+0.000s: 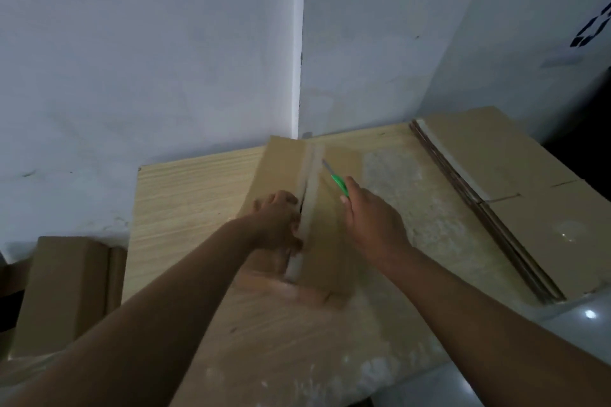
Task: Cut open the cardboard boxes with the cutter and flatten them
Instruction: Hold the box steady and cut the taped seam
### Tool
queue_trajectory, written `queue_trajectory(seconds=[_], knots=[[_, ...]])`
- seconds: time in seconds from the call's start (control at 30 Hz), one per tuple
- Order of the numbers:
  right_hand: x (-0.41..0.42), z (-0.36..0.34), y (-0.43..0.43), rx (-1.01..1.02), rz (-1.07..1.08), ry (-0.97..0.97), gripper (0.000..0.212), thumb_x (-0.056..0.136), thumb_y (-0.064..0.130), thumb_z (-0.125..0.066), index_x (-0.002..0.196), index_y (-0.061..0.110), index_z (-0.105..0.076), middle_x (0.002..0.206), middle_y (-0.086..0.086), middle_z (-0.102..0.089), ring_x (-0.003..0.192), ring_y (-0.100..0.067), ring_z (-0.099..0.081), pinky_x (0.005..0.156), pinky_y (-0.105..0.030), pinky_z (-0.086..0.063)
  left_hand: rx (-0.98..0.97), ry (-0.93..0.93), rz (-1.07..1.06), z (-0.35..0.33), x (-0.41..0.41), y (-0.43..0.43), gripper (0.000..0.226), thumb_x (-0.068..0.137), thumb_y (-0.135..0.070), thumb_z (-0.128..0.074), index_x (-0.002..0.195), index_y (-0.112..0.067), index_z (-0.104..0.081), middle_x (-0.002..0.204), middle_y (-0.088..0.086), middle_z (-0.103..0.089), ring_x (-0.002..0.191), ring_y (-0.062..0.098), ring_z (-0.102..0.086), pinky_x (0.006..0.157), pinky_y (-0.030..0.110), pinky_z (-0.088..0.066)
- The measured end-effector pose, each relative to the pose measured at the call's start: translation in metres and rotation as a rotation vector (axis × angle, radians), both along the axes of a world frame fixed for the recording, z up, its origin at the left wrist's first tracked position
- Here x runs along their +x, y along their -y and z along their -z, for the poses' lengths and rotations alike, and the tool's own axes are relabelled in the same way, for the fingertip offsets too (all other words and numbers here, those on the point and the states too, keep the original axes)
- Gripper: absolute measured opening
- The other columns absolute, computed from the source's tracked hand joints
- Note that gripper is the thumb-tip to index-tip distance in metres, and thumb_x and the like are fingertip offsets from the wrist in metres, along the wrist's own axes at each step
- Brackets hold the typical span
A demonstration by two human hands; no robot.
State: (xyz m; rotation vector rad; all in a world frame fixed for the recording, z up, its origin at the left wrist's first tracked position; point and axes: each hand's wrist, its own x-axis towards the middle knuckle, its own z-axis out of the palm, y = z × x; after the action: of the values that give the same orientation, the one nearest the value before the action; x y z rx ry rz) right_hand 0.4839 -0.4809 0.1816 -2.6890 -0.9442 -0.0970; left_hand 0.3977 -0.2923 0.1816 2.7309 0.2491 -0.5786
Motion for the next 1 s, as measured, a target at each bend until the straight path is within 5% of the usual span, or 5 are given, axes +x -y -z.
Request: queue_trajectory(seconds=[0.4,0.57,0.7,0.8,1.0], knots=[[0.087,0.018,-0.001,-0.037,-0.279,-0.342,0.024,0.106,0.03,-0.041,0.113,0.013,-0.056,0.112,-0.007,-0.055,0.096,-0.03,-0.057,0.08,-0.04,-0.046,0.862,-0.197,0.145,-0.066,0.006,-0.026,0.027,0.1,-0.027,-0.061,0.126,-0.034,-0.062,0.16,0.019,-0.024,0.152,0.041,-0.016,0.117,0.075,0.009],[0.086,0.033,0.005,0.148,-0.093,-0.512,0.024,0.106,0.03,-0.042,0.098,0.013,-0.056,0.082,-0.005,-0.06,0.077,-0.028,-0.059,0.066,-0.037,-0.043,0.422,-0.25,-0.189,-0.043,0.018,0.002,0.034,0.094,-0.043,-0.064,0.127,-0.035,-0.059,0.148,0.012,-0.037,0.146,0.038,-0.026,0.116,0.077,0.006],[0.09,0.035,0.007,0.209,-0.059,-0.591,0.024,0.106,0.033,-0.041,0.099,0.016,-0.056,0.08,-0.002,-0.058,0.073,-0.023,-0.057,0.057,-0.032,-0.037,0.153,-0.015,-0.23,-0.024,0.021,0.069,0.074,0.079,-0.076,-0.067,0.135,-0.031,-0.049,0.143,0.005,-0.042,0.138,0.03,-0.038,0.123,0.063,-0.011],[0.094,0.034,0.008,0.267,-0.024,-0.695,0.027,0.106,0.034,-0.042,0.098,0.017,-0.06,0.083,-0.004,-0.063,0.075,-0.024,-0.06,0.062,-0.034,-0.043,0.248,0.007,-0.06,-0.011,0.021,0.113,0.099,0.07,-0.079,-0.072,0.147,-0.026,-0.038,0.143,0.004,-0.042,0.134,0.028,-0.04,0.121,0.056,-0.021],[0.101,0.028,0.007,0.472,0.035,-1.072,0.026,0.106,0.02,-0.042,0.115,0.012,-0.064,0.072,-0.008,-0.066,0.059,-0.018,-0.056,0.058,-0.033,-0.047,0.367,-0.031,0.034,-0.009,0.027,0.089,0.099,0.067,-0.079,-0.074,0.146,-0.027,-0.044,0.153,0.012,-0.03,0.146,0.033,-0.021,0.119,0.073,0.0]])
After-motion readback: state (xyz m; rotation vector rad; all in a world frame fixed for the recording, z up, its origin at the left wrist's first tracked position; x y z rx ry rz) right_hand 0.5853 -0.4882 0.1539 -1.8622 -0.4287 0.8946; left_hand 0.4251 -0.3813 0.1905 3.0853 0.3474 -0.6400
